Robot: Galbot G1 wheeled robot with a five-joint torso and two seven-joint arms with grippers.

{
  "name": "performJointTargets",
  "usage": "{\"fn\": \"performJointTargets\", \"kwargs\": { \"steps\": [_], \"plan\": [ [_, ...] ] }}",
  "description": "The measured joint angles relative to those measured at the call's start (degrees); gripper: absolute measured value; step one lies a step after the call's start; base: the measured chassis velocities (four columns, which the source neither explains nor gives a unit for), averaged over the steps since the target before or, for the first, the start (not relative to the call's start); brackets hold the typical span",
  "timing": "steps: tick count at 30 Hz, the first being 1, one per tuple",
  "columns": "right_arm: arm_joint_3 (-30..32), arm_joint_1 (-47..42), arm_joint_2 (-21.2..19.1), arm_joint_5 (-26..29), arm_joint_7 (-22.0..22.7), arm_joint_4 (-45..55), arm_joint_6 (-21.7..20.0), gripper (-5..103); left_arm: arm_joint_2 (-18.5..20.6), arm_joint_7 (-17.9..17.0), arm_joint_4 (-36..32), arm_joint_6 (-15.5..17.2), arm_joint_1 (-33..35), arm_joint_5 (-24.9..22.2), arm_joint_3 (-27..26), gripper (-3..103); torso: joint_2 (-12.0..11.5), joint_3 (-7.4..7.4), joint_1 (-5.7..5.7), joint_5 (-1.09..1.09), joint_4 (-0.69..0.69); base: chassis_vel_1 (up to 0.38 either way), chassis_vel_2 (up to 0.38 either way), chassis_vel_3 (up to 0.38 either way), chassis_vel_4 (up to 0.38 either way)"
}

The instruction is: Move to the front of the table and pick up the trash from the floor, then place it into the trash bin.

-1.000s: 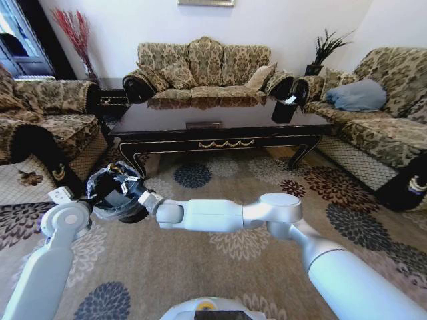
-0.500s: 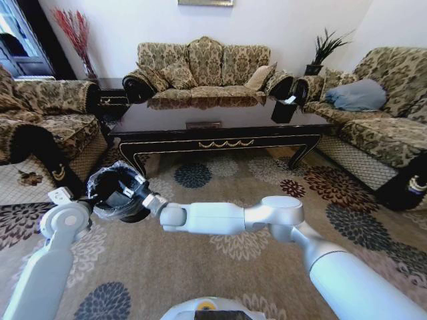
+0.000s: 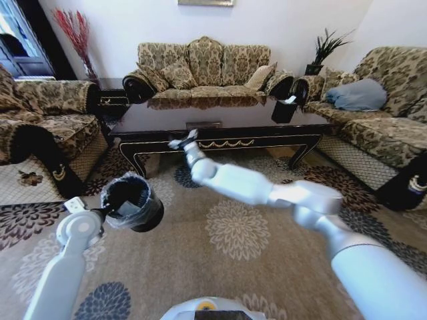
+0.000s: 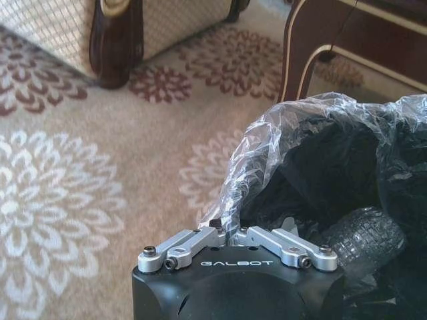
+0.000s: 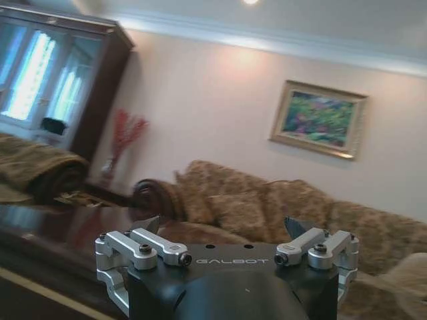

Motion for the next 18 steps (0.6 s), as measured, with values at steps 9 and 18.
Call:
{"fn": "performJointTargets", "kwargs": {
  "steps": [9,18],
  "plan": [
    [11.66,-4.27,-13.64,1.84,-3.65,0.71,3.09,100,-3.71,0.19,3.48,0.00,-0.27,3.19,2.71,2,0.00,-0.01,0.00,0.01,-0.07,0.000,0.000,0.000,0.000],
    [23.08,-16.88,-21.40,2.88,-3.88,8.04,3.14,100,-7.61,1.47,8.18,-0.57,-0.70,6.15,3.81,2,0.00,-0.01,0.00,0.01,-0.03,0.000,0.000,0.000,0.000]
  ]
}}
